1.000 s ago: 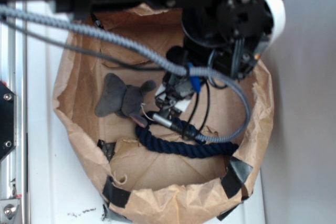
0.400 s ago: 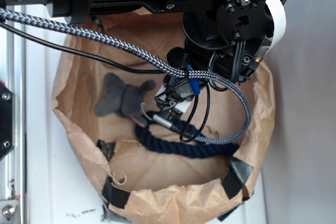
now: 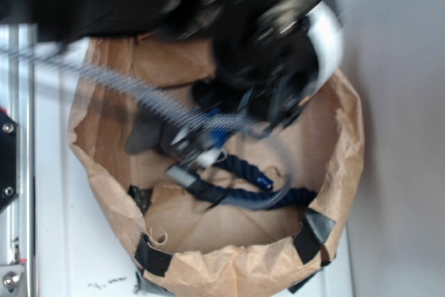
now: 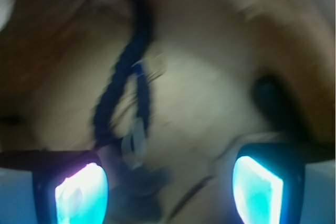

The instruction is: Grab the blue rope.

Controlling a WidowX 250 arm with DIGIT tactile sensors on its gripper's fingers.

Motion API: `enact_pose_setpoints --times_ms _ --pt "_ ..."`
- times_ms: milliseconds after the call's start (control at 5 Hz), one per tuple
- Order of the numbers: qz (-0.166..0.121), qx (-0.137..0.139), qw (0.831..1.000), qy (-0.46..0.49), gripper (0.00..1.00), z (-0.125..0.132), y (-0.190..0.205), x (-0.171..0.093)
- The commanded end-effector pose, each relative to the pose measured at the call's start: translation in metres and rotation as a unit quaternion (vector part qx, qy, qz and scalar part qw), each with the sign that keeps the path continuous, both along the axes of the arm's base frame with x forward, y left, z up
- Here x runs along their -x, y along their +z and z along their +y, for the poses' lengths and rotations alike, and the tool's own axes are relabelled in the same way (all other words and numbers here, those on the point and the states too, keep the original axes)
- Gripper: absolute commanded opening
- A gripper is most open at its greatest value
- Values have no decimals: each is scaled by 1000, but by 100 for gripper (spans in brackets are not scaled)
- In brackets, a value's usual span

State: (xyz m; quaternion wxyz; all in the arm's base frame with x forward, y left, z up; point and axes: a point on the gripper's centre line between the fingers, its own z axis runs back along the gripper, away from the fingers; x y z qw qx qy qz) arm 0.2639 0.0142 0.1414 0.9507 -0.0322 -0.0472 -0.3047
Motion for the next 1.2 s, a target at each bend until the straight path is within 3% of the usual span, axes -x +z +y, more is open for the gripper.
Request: enact_pose_setpoints --times_ms 0,200,400,600,800,1000 --pt "-7 -17 1000 -15 100 -45 9 36" --pt "-2 -26 1000 3 100 -44 -8 18" --pt "4 -8 999 48 100 -22 -6 -11" --pt "4 25 997 75 100 13 0 -60" --pt "-8 12 998 56 100 5 -3 -87" --pt "-26 -1 999 28 100 -5 -10 -76"
